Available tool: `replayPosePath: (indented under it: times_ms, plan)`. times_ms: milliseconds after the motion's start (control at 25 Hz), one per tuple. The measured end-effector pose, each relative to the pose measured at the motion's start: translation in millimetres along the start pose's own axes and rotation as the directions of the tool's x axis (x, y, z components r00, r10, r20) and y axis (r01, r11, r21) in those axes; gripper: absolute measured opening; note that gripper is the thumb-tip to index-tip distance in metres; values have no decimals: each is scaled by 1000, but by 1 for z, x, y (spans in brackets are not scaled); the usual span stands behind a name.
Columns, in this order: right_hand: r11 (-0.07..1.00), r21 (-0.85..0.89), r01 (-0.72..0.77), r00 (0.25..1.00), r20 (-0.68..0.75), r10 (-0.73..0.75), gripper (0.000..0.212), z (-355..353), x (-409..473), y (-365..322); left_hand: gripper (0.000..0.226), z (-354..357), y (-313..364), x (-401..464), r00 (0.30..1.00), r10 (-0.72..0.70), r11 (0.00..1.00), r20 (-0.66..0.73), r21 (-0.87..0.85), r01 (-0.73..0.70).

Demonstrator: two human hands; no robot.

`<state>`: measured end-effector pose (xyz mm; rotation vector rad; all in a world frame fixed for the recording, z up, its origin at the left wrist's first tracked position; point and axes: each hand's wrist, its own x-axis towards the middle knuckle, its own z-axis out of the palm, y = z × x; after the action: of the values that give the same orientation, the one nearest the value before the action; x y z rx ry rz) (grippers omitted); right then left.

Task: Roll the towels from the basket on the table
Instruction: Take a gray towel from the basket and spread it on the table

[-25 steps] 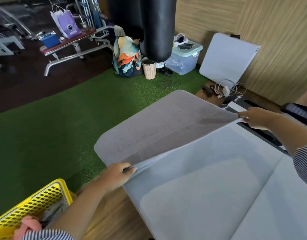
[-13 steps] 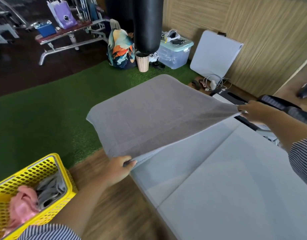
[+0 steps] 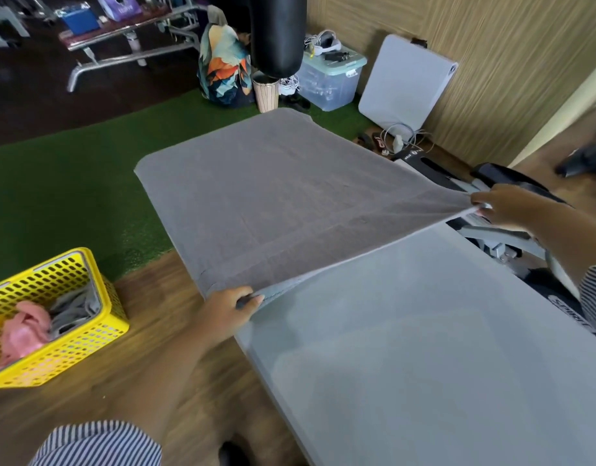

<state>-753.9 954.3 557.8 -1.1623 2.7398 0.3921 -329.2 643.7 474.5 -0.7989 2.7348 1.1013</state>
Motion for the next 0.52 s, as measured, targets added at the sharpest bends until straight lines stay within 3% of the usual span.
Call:
replayPosePath:
  times_ms: [200,520]
  plan:
    - [1000,-25,-3,999,51,5,11,17,-56,44,37,62,34,-47,1000,19,1000,18,1,-19]
    - [997,64,-38,999,-12,39,4,61,-135,55,36,94,46,-94,998,13,1000,-67,29,-11]
